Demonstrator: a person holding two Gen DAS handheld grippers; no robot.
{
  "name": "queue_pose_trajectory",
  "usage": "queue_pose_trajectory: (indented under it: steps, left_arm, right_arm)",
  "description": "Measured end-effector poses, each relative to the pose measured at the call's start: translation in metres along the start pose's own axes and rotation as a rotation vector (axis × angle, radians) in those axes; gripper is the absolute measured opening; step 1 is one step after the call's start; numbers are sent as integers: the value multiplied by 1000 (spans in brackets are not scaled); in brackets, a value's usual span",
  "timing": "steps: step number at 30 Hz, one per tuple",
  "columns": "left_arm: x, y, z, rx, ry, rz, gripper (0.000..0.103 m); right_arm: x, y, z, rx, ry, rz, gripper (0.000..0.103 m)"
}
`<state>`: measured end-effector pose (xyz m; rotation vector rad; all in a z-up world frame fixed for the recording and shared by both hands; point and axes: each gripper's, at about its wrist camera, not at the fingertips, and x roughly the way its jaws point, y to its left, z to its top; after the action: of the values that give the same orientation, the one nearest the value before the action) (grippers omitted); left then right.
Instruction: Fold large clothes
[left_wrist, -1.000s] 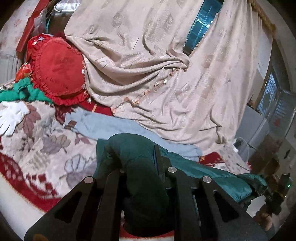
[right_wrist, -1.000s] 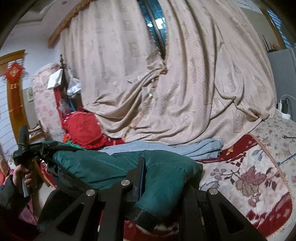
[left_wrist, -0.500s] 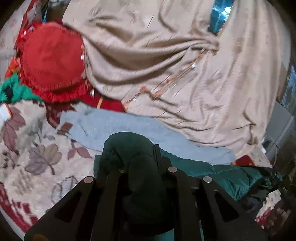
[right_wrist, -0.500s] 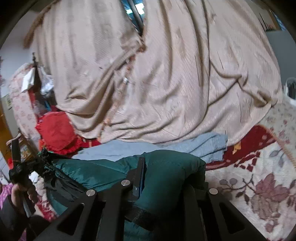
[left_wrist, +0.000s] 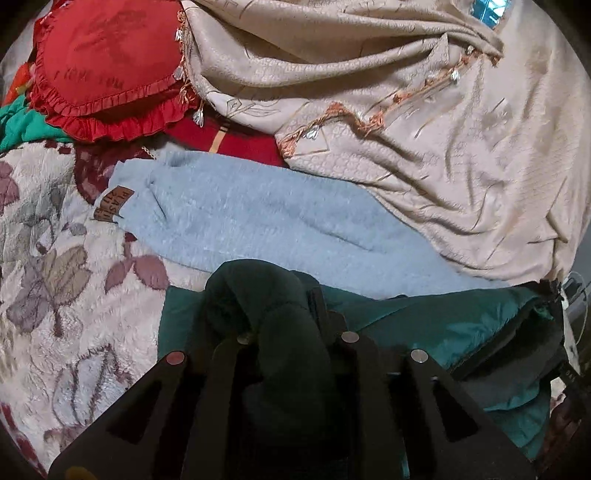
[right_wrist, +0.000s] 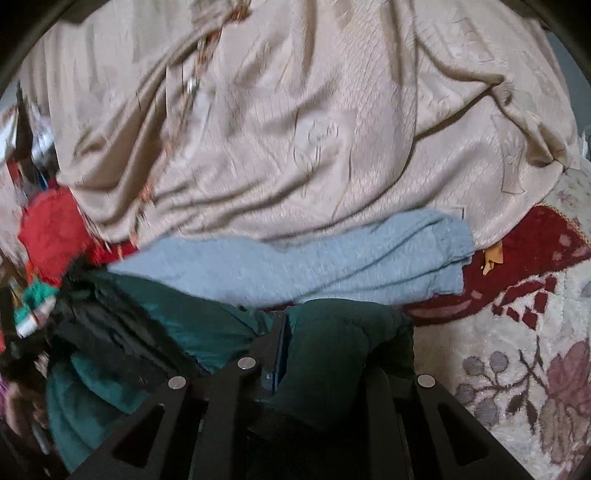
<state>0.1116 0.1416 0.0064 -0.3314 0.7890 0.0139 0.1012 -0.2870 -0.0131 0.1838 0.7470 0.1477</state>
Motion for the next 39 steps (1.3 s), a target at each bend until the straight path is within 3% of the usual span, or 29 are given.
queue_pose_trajectory:
  steps: [7,14,21,26,28,30,31,36,39]
  left_arm:
    - [16,-9,-13,59,8,78,16]
    - [10,-9,-14,53,4,67,18]
    - [1,12,1,-88,91,-94,27]
    - [-15,16,10,-131,69,-158,31]
    - [-22,16,13,-138,57,-181,33]
    - [-27,16,16,-143,47,-207,36]
    - [-29,16,17,-142,44,-212,37]
    - [-44,12,23,-119,-1,-248,40]
    - [-47,10,26,-110,0,-252,40]
  right_arm:
    - [23,-3,-12,4,86,-12,15]
    - [23,-14,-17,89,139,46,18]
    - [5,-30,-13,265,149,134,30]
    - [-15,-47,-11,428,99,247,36]
    - [-20,-49,-10,443,76,257,45]
    - [-28,-51,-7,457,33,269,79]
    - [-40,-53,-4,456,-30,266,85]
    - [-60,-51,2,432,-107,284,85]
    - [-67,-44,7,380,-124,245,85]
